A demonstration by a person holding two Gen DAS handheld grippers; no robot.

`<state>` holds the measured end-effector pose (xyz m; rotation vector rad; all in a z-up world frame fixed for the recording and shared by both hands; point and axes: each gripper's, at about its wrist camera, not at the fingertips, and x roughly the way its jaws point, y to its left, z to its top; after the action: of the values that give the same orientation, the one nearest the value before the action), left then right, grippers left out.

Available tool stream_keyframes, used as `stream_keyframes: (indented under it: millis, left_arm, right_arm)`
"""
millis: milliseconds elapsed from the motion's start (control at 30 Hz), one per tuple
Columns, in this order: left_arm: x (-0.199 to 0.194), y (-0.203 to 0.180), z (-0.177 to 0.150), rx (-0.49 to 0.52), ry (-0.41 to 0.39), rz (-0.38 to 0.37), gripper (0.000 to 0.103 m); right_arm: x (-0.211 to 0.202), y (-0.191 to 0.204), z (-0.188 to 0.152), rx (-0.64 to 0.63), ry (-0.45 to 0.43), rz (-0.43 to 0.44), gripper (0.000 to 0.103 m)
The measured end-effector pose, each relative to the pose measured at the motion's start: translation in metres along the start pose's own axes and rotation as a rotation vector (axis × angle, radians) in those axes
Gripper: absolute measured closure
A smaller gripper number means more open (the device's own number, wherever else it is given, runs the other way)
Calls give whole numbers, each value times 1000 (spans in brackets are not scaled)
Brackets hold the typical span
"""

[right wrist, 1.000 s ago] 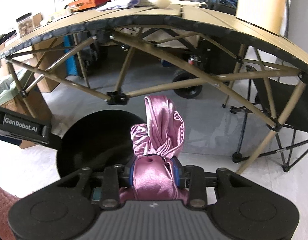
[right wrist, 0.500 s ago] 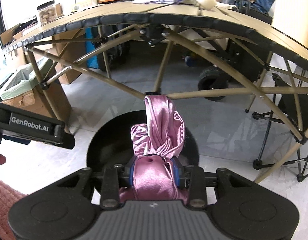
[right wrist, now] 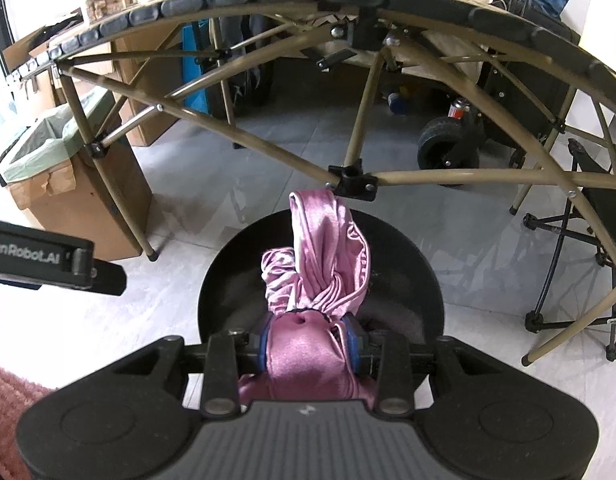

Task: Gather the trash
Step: 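Move the right gripper over the bin and open it to drop the pink bow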

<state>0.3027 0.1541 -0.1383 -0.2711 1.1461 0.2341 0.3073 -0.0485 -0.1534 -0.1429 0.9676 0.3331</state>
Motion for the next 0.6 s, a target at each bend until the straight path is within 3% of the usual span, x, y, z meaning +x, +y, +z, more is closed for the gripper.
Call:
stream_keyframes:
  millis: [600]
  left_arm:
    - [1, 17, 1, -25, 13, -10, 0]
  right_arm:
    - [25, 5, 3, 55, 106, -7, 69]
